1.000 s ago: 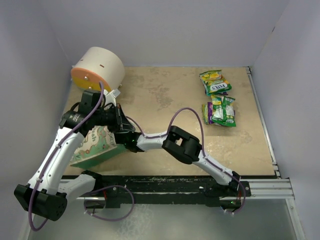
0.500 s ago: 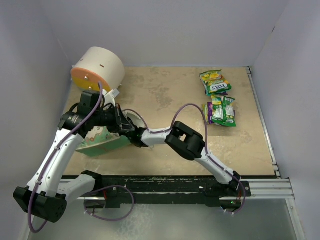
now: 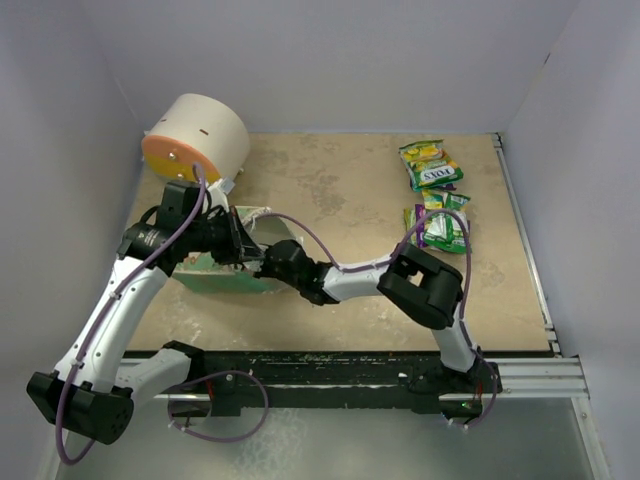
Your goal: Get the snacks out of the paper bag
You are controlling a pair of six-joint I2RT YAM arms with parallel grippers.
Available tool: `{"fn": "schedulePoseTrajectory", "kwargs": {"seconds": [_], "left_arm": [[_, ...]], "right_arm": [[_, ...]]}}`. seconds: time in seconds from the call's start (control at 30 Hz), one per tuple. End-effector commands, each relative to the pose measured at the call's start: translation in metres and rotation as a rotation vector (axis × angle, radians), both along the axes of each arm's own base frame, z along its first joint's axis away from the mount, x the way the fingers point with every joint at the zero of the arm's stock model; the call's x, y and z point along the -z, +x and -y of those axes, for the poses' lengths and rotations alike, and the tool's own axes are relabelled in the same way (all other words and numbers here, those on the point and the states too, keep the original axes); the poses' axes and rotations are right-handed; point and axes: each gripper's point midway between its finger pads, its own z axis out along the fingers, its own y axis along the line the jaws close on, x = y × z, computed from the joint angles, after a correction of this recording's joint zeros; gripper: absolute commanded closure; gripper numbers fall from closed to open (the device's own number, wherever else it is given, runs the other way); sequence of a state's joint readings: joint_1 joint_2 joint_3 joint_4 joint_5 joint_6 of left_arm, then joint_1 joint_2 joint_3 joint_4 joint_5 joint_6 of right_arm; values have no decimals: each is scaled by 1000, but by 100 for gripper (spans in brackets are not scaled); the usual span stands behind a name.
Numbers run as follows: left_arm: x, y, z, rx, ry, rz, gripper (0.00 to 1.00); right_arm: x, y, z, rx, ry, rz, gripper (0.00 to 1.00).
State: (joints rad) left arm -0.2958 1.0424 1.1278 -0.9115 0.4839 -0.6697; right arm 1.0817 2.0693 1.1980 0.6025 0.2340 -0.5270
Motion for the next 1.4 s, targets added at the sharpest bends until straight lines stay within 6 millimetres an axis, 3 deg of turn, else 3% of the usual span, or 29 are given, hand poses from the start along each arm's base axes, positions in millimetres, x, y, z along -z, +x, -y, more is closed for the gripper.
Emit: {"fn": "schedulePoseTrajectory", "kwargs": {"seconds": [0.0, 0.1, 0.23, 0.57, 0.73, 0.87, 1.03, 1.17, 1.37], "left_arm": [[-13, 14, -6, -46, 25, 68, 100], [-18, 11, -6, -39, 21, 90, 100], [-22, 2, -7, -23, 11, 107, 100], [-29, -9, -10, -26, -2, 125, 100], [-32, -8, -1, -6, -52, 109, 100], [-39, -7, 4, 0, -83, 115, 100], [-38, -7, 6, -8, -101, 77, 100], [-45, -2, 13, 2, -138, 67, 100], [-66, 1, 18, 46, -165, 133, 100]], "right_arm": [[-37, -40, -10, -113, 174, -38, 100], [-43, -58, 3, -143, 244, -80, 100], [-54, -67, 14, -133, 304, -125, 100], [-47, -97, 38, -89, 429, -327, 100], [-51, -113, 26, -73, 527, -434, 79], [-60, -116, 22, 40, 744, -578, 62], [-60, -130, 11, 120, 911, -723, 55], [-61, -145, 4, 38, 846, -669, 54], [-65, -160, 5, -170, 613, -473, 52]]}}
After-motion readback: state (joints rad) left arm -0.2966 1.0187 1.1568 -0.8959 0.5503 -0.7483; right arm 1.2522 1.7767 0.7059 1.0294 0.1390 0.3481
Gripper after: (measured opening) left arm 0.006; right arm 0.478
